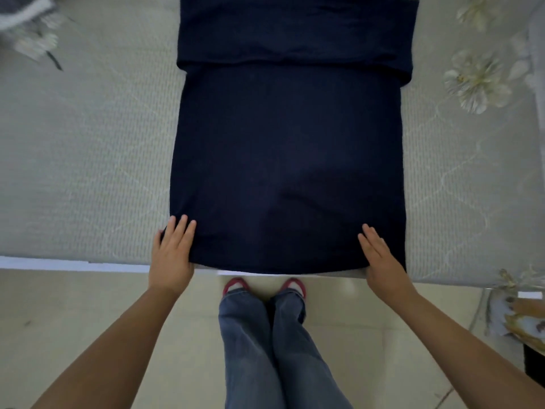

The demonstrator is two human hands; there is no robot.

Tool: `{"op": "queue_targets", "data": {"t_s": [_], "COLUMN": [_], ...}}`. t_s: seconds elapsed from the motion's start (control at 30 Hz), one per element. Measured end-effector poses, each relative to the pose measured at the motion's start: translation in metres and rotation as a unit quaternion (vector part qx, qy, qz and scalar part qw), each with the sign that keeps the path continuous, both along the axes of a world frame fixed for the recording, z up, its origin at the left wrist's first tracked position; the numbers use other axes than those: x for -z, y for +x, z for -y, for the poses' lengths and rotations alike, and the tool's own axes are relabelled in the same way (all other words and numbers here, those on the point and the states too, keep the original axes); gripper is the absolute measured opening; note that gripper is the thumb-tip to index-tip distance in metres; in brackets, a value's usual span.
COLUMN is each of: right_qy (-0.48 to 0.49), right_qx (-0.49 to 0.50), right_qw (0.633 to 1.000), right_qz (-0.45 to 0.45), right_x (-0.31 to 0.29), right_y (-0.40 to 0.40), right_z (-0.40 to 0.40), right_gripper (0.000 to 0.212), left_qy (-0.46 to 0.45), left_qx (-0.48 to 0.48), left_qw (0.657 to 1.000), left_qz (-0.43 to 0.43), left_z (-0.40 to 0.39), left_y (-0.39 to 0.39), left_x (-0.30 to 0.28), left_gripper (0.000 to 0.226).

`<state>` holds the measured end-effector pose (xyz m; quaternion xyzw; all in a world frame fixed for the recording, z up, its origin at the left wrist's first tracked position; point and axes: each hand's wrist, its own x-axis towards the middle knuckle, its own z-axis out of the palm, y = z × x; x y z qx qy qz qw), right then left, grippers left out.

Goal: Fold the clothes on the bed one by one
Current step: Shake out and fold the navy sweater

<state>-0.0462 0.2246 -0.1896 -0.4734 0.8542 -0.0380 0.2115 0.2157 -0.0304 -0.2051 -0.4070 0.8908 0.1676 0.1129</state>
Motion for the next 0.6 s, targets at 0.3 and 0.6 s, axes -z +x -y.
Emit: {"op": "queue_targets", "data": {"t_s": [0.3,0.6], "right_qy": [0.203,0.254], "right_qx": [-0.049,-0.040], "right_qw": [0.977,0.962], "right_qz": [0.041,0.087], "right_x": [-0.024,-0.056], "right_y": [0.031,0.132], "right_z": [-0.032,-0.083], "right_gripper": [0.069,0.067], "left_qy": [0.008,0.046], "left_qx": [0.149,0.202], "left_qw": [0.976,0.942], "left_qz": [0.158,0.263], "left_z": [-0.018,-0.055], "left_y": [0.042,0.121], "left_x": [-0.026,-0.080], "left_gripper": [0.068,0.062]}}
